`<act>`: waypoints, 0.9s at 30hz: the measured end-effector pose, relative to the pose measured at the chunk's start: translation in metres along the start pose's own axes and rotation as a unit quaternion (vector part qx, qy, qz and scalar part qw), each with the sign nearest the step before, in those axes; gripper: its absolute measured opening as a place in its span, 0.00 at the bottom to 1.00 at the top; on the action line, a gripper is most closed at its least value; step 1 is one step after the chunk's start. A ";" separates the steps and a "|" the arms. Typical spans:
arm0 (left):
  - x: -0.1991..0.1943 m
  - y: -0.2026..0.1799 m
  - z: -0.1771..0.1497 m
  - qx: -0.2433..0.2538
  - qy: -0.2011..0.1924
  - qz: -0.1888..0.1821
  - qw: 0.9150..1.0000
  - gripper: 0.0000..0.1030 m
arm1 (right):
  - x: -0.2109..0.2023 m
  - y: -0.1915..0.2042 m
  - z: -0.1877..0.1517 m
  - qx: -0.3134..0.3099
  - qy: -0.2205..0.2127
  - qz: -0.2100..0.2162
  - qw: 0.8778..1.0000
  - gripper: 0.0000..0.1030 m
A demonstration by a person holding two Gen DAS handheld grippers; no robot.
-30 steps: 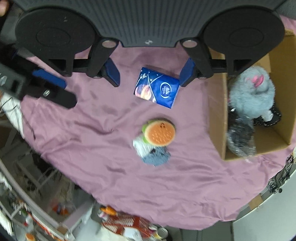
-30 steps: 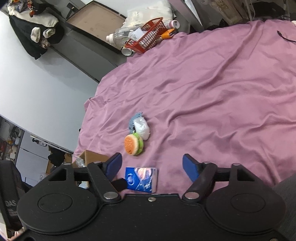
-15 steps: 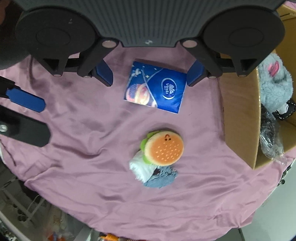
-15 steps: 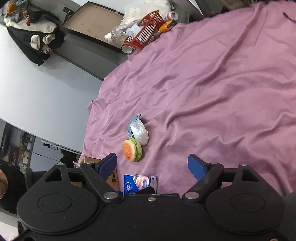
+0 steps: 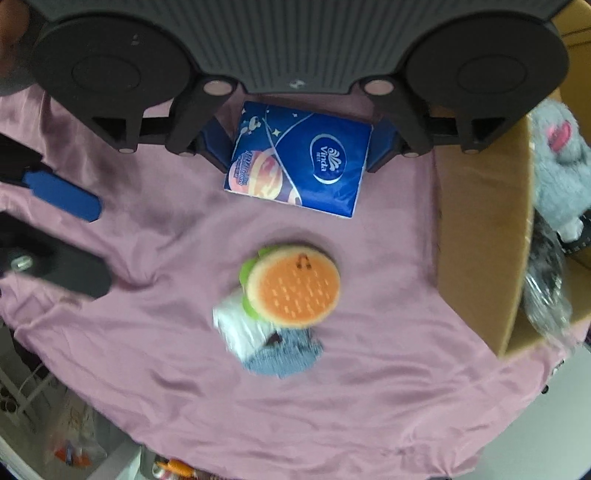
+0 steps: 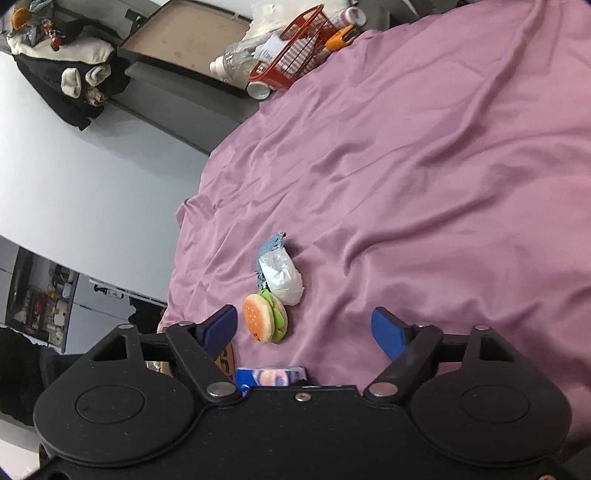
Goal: Organize soft objects
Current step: 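Move the left tool toward the blue tissue pack and burger plush, then close the right tool on the burger plush while the left tool closes on the tissue pack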
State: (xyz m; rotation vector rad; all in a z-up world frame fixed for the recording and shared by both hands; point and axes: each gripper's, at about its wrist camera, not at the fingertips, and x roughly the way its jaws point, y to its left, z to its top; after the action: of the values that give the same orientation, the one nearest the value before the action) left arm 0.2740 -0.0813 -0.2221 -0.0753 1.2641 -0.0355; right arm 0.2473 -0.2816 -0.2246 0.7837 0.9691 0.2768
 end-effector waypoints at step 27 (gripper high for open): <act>0.014 0.026 0.022 -0.084 0.019 -0.062 0.994 0.73 | 0.070 0.012 0.001 0.007 0.059 0.037 0.998 0.46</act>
State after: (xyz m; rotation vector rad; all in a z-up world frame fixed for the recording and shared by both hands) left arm 0.2990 -0.0557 -0.2308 -0.2987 1.2966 -0.0382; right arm 0.2887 -0.2355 -0.2601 0.8243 1.0546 0.3844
